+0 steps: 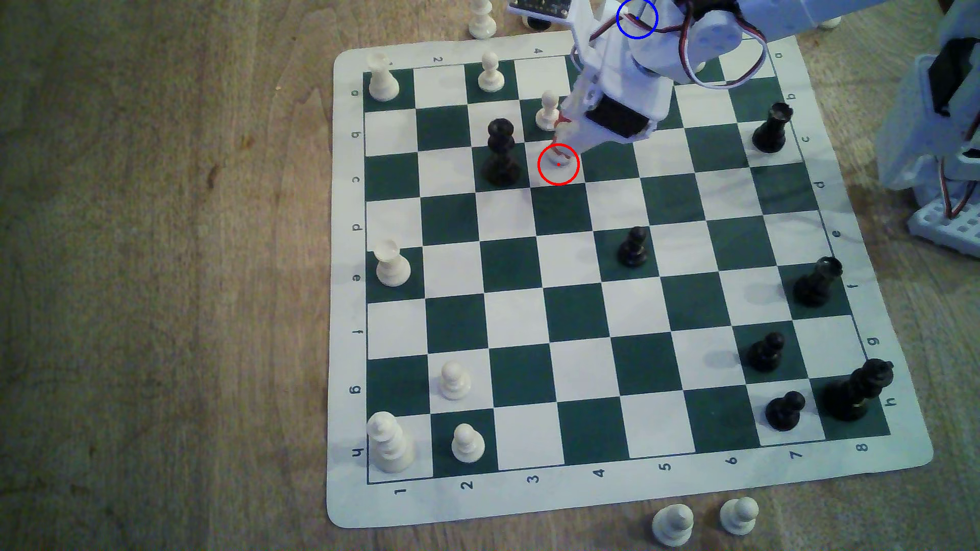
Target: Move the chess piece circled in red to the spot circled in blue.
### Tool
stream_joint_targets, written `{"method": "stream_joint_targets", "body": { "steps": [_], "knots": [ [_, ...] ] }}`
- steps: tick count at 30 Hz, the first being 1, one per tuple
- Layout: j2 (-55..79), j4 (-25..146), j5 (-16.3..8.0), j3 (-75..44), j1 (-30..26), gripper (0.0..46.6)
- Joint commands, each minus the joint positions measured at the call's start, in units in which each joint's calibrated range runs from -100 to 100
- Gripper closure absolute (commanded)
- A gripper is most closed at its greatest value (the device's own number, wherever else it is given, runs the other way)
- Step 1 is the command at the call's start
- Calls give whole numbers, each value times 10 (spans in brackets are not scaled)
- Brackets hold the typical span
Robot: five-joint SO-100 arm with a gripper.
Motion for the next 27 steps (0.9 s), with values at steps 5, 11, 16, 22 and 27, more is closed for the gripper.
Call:
{"method": "stream_joint_targets", "body": {
  "steps": [5, 11, 16, 22, 27],
  "knots": [
    [-85, 35, -5, -44, -26, 462],
    [-160, 158, 7, -112, -28, 462],
    [-212, 228, 48, -160, 64, 462],
    [-200, 174, 87, -128, 175, 462],
    [-154, 41, 92, -54, 211, 462]
  ]
}}
